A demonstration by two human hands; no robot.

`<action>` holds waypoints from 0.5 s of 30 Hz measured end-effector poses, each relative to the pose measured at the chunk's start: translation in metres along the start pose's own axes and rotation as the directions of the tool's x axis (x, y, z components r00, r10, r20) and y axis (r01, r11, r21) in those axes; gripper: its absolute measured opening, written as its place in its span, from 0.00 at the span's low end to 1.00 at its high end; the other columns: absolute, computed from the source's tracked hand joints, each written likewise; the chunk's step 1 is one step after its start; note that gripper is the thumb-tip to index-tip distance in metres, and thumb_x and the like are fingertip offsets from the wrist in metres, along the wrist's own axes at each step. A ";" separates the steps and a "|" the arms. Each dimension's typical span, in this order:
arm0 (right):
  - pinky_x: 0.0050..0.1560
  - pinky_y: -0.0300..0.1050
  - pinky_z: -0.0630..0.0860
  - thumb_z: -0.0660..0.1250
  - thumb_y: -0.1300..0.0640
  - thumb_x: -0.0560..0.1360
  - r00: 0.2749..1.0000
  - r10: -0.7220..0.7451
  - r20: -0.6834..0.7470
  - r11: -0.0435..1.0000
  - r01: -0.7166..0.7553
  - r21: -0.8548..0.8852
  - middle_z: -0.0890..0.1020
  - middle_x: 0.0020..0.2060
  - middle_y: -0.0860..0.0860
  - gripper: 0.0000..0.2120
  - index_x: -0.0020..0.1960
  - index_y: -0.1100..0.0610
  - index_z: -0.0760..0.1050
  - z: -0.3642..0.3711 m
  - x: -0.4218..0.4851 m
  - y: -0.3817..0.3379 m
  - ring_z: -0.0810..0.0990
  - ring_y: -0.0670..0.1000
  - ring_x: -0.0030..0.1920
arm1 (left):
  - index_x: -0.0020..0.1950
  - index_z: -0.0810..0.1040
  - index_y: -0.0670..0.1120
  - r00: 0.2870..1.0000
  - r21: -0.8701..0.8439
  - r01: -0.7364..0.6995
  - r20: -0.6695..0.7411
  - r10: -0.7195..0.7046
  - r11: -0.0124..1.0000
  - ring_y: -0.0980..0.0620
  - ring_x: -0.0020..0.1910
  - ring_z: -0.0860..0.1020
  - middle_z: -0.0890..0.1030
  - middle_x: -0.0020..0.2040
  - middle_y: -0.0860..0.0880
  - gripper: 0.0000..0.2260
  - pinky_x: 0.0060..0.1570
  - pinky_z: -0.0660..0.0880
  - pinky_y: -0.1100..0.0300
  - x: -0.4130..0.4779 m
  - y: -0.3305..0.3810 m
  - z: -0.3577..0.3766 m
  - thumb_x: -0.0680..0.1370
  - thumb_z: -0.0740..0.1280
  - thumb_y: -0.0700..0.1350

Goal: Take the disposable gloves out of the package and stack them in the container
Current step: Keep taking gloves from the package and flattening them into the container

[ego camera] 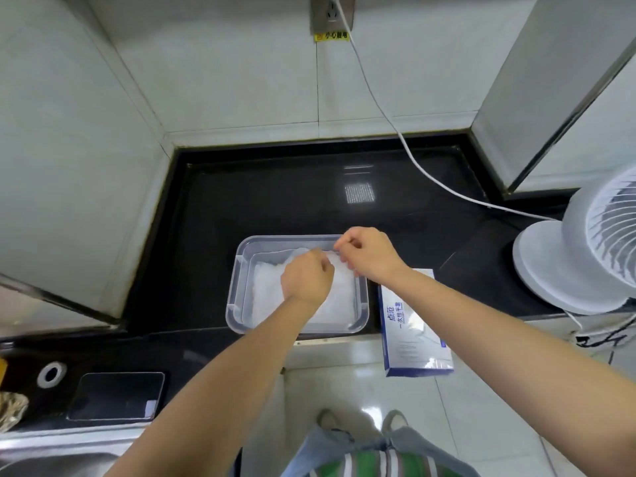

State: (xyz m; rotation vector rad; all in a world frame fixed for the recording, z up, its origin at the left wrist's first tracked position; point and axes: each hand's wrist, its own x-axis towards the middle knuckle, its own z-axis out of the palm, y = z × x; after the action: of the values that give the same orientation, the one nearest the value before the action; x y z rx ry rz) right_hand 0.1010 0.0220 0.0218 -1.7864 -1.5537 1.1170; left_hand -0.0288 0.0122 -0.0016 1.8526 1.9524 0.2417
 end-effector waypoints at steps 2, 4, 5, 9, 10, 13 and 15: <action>0.34 0.43 0.78 0.63 0.60 0.77 0.997 0.033 -0.077 0.999 -0.035 -0.028 0.82 0.32 0.49 0.09 0.42 0.55 0.81 -0.023 -0.008 0.025 0.79 0.49 0.32 | 0.56 0.77 0.46 0.998 -0.031 -0.060 0.006 0.060 0.998 0.50 0.40 0.75 0.81 0.45 0.47 0.10 0.36 0.70 0.60 -0.011 0.026 0.005 0.82 0.58 0.46; 0.36 0.44 0.77 0.63 0.59 0.77 0.990 0.095 -0.102 0.991 -0.104 -0.082 0.82 0.32 0.48 0.10 0.41 0.53 0.80 -0.039 -0.016 0.053 0.79 0.48 0.33 | 0.52 0.76 0.48 0.994 -0.071 -0.104 0.017 0.105 0.992 0.49 0.39 0.75 0.78 0.41 0.49 0.07 0.36 0.71 0.58 -0.022 0.048 0.012 0.82 0.58 0.46; 0.38 0.46 0.78 0.63 0.59 0.77 0.987 0.130 -0.099 0.983 -0.141 -0.116 0.82 0.33 0.48 0.10 0.40 0.53 0.80 -0.047 -0.021 0.069 0.80 0.49 0.35 | 0.49 0.75 0.48 0.991 -0.106 -0.132 0.020 0.135 0.986 0.48 0.40 0.76 0.77 0.40 0.50 0.06 0.37 0.73 0.57 -0.029 0.059 0.018 0.81 0.59 0.45; 0.45 0.47 0.79 0.64 0.57 0.78 0.968 0.249 -0.006 0.910 -0.236 -0.340 0.84 0.47 0.52 0.07 0.49 0.54 0.81 -0.058 -0.036 0.120 0.81 0.52 0.45 | 0.54 0.75 0.47 0.966 -0.261 -0.196 0.115 0.232 0.945 0.51 0.39 0.76 0.80 0.45 0.47 0.05 0.37 0.71 0.65 -0.051 0.087 0.043 0.81 0.62 0.46; 0.47 0.47 0.79 0.64 0.56 0.78 0.963 0.267 0.018 0.887 -0.239 -0.395 0.83 0.51 0.53 0.08 0.53 0.53 0.80 -0.058 -0.040 0.129 0.81 0.53 0.47 | 0.57 0.75 0.47 0.957 -0.281 -0.191 0.161 0.242 0.940 0.51 0.39 0.76 0.80 0.44 0.47 0.07 0.39 0.73 0.64 -0.055 0.092 0.050 0.81 0.62 0.46; 0.50 0.46 0.77 0.65 0.53 0.78 0.950 0.290 0.117 0.840 -0.195 -0.506 0.81 0.57 0.53 0.15 0.65 0.51 0.74 -0.053 -0.053 0.145 0.80 0.54 0.53 | 0.65 0.70 0.48 0.932 -0.273 -0.128 0.297 0.210 0.953 0.50 0.42 0.76 0.81 0.48 0.43 0.13 0.43 0.71 0.60 -0.066 0.096 0.071 0.81 0.61 0.45; 0.49 0.45 0.77 0.65 0.53 0.77 0.950 0.273 0.152 0.822 -0.149 -0.550 0.81 0.57 0.52 0.19 0.67 0.51 0.72 -0.048 -0.059 0.149 0.80 0.54 0.54 | 0.70 0.66 0.48 0.919 -0.221 -0.091 0.358 0.168 0.971 0.46 0.49 0.78 0.81 0.54 0.42 0.18 0.46 0.71 0.58 -0.070 0.091 0.084 0.80 0.61 0.44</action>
State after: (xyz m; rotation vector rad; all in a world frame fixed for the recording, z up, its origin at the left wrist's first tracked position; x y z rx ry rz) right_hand 0.2217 -0.0596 -0.0593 -2.3131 -1.9866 1.0853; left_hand 0.0903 -0.0627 -0.0255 1.7482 1.4930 0.1077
